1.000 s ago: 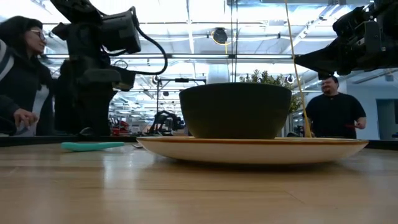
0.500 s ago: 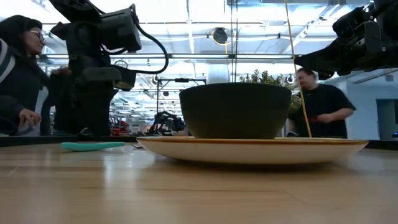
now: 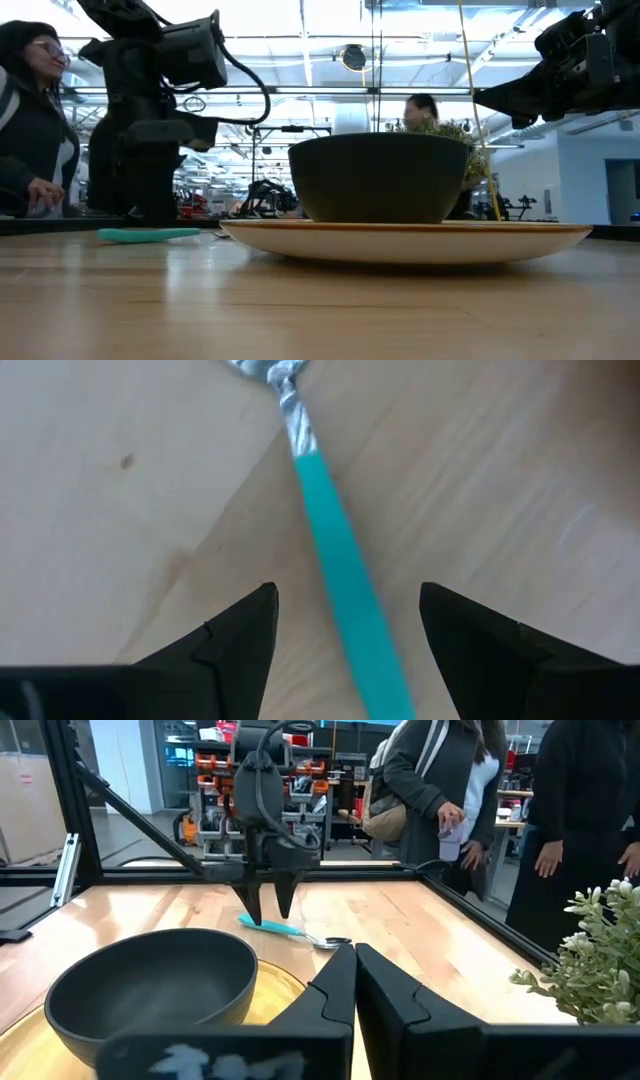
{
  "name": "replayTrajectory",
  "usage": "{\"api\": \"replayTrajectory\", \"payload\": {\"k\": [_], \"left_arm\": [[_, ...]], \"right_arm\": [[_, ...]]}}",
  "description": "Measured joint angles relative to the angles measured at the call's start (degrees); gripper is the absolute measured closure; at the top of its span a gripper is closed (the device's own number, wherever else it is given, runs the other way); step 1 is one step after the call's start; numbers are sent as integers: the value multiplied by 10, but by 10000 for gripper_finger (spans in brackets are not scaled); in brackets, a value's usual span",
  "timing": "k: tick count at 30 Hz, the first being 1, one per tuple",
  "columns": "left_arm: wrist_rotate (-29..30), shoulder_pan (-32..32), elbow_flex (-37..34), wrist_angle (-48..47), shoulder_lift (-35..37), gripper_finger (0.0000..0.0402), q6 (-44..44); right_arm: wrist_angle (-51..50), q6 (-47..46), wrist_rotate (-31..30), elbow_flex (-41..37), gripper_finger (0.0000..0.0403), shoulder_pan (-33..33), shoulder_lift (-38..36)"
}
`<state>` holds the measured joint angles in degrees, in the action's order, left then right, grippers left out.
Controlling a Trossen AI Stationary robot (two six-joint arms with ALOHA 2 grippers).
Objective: Set table place
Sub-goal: Put the blue spoon into the black bowl
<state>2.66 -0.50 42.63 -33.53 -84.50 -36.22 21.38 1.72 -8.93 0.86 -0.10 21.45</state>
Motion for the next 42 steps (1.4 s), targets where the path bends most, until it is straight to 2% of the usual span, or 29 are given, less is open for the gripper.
{"api": "replayTrajectory", "payload": {"k": [7,18,22,31,36,42], "left_arm": [[-6,0,1,10,-39,151,12],[-4,0,2,9,-44,158,26],[4,0,1,9,-44,201,30],[6,0,1,17,-45,344,42],[10,0,1,27,-45,345,58],[47,0,-1,28,-35,345,61]], "right_arm": [[1,0,0,0,403,0,0],[3,-1,0,0,403,0,4],[3,-4,0,0,403,0,4],[2,-6,0,0,403,0,4],[2,-6,0,0,403,0,4],[2,-7,0,0,403,0,4]]}}
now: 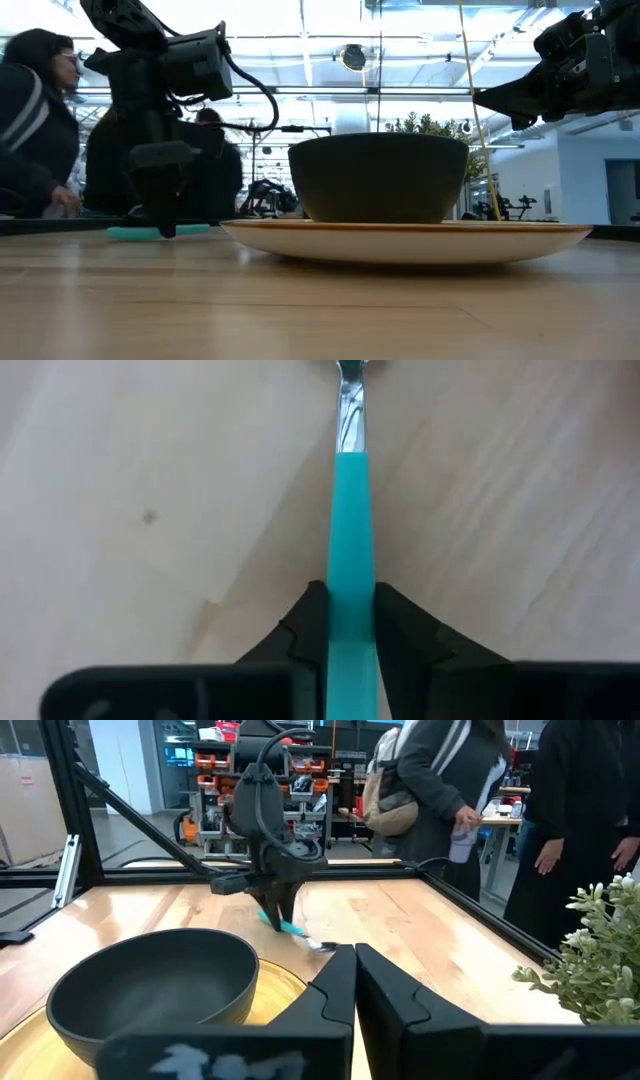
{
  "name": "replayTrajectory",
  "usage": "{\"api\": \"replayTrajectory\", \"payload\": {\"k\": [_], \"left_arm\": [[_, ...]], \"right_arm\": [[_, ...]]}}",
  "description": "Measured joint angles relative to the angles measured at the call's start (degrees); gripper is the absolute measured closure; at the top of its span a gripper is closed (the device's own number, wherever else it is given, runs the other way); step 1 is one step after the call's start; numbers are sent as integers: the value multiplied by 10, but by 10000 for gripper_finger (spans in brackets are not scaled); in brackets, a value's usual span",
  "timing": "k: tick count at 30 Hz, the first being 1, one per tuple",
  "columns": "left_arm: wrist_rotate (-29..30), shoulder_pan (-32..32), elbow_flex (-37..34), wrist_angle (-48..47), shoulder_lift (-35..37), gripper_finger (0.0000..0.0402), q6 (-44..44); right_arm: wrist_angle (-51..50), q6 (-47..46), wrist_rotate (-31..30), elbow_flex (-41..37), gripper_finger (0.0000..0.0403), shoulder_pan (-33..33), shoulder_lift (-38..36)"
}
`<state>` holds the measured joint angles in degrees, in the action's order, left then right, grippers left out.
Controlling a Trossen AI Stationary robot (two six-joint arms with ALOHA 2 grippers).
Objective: Set table place
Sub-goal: Put the blue spoon into the black bowl
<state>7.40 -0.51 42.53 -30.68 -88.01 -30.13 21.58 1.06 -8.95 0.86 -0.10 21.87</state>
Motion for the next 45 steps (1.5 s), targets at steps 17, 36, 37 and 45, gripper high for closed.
{"api": "replayTrajectory", "payload": {"k": [17,36,37,45], "left_arm": [[47,0,1,-73,132,345,0],[47,-64,140,-46,139,345,244],[47,-66,150,-46,139,345,251],[47,-68,179,-42,139,345,269]], "right_arm": [[4,0,0,0,403,0,0],[4,-6,0,0,403,0,0],[4,-6,0,0,403,0,0],[4,-6,0,0,403,0,0]]}}
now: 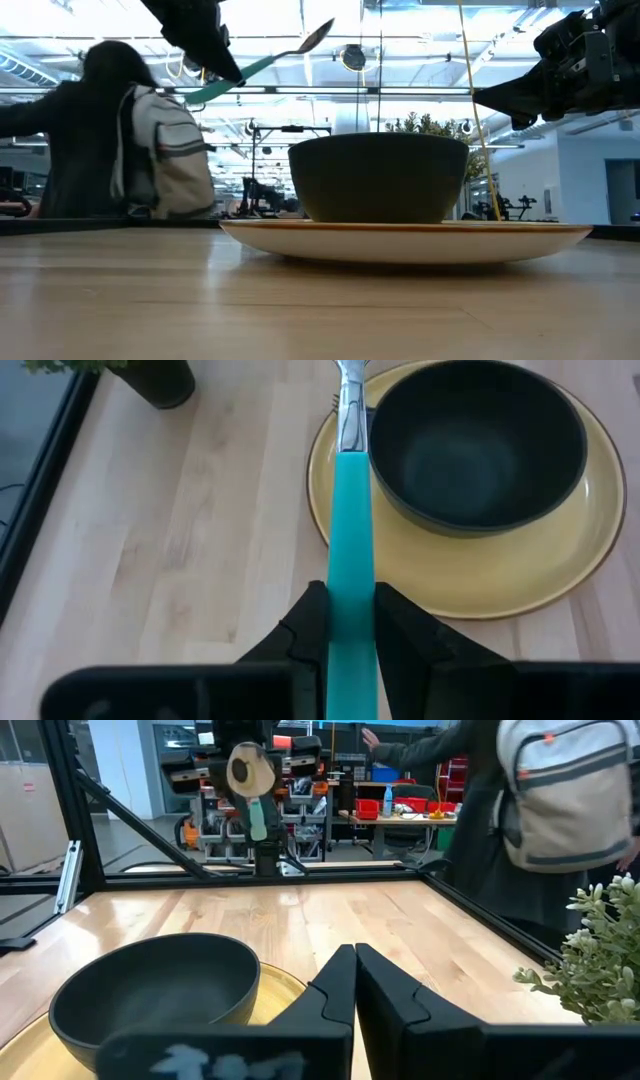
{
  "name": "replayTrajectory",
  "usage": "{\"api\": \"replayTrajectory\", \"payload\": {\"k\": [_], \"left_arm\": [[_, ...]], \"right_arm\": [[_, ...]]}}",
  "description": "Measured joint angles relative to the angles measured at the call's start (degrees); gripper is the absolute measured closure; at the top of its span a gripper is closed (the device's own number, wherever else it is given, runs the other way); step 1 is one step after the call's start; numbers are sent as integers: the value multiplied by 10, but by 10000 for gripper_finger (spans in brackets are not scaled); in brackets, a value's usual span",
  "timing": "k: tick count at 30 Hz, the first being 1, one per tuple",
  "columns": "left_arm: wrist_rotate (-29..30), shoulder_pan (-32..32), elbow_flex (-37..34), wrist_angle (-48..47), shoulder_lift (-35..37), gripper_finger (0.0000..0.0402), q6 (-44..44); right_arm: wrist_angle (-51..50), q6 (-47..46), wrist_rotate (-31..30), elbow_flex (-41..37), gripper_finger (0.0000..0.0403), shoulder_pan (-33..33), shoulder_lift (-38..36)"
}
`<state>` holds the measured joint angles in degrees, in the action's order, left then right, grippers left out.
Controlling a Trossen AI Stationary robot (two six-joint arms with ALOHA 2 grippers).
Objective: Set table place
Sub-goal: Put the blue spoon into the black bowl
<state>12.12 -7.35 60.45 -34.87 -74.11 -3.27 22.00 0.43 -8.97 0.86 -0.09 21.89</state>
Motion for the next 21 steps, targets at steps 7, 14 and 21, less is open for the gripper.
{"api": "replayTrajectory", "payload": {"k": [7,14,21], "left_arm": [[0,3,0,-2,0,345,-1],[0,1,0,-2,0,345,-2],[-50,1,0,-22,0,345,4]], "right_arm": [[0,0,0,0,403,0,0],[0,1,0,0,403,0,0],[0,2,0,0,403,0,0]]}}
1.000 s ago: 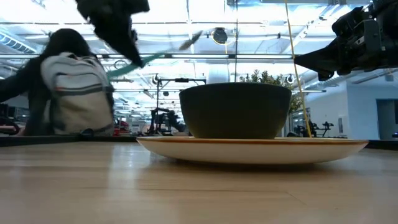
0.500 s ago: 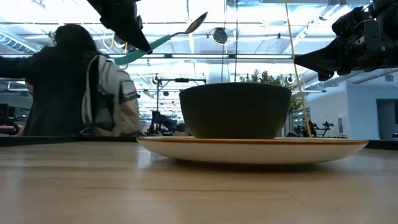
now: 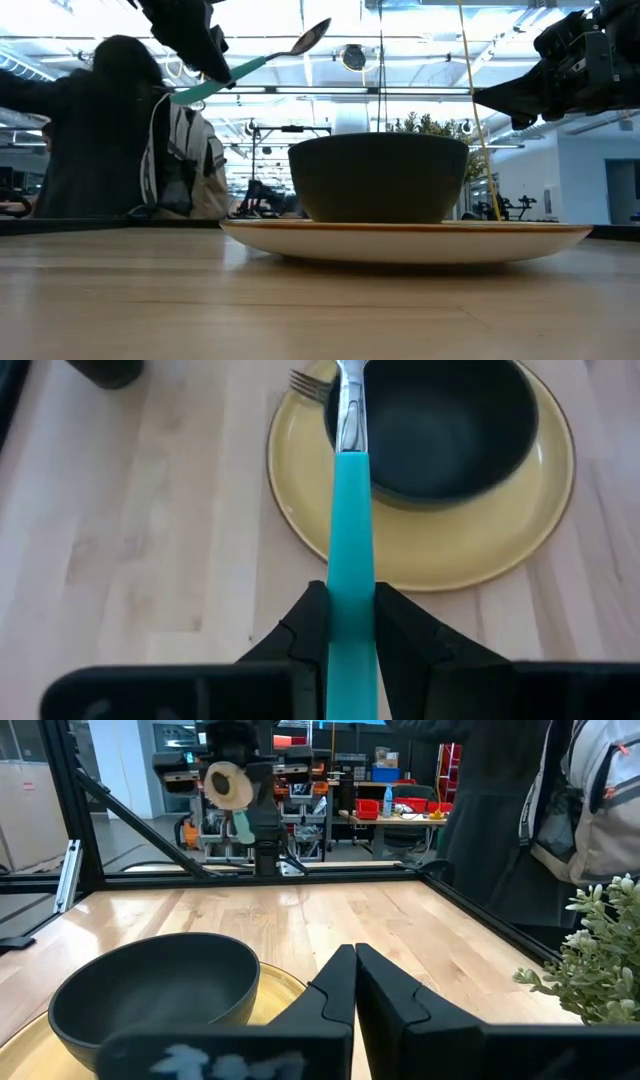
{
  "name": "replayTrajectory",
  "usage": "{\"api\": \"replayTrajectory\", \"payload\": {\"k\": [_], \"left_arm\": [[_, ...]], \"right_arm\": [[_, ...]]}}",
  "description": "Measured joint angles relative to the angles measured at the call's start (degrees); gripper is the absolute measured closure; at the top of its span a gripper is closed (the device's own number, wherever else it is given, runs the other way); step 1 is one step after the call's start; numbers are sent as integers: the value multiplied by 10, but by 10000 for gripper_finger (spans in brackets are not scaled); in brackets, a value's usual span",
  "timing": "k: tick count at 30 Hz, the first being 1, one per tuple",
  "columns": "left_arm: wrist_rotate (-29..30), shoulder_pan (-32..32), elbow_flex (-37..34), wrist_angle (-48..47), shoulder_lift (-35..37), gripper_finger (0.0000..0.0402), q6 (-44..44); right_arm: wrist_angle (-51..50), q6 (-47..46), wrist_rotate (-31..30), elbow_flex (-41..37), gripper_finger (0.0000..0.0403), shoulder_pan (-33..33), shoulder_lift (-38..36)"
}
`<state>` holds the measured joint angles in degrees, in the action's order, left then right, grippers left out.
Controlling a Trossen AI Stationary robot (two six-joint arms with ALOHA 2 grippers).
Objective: Set table place
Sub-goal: Put the blue spoon into the black bowl
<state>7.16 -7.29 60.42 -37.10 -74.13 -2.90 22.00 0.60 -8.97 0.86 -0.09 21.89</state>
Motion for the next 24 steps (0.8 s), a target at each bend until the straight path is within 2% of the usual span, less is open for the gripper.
{"api": "replayTrajectory", "payload": {"k": [7,14,24], "left_arm": [[-21,1,18,-25,-4,345,-2],[-50,1,121,-109,-62,345,31],[-70,1,264,-233,-191,345,82]], "right_arm": [[0,-1,-1,0,403,0,0],[0,-2,-2,0,403,0,0],[0,-2,-2,0,403,0,0]]}}
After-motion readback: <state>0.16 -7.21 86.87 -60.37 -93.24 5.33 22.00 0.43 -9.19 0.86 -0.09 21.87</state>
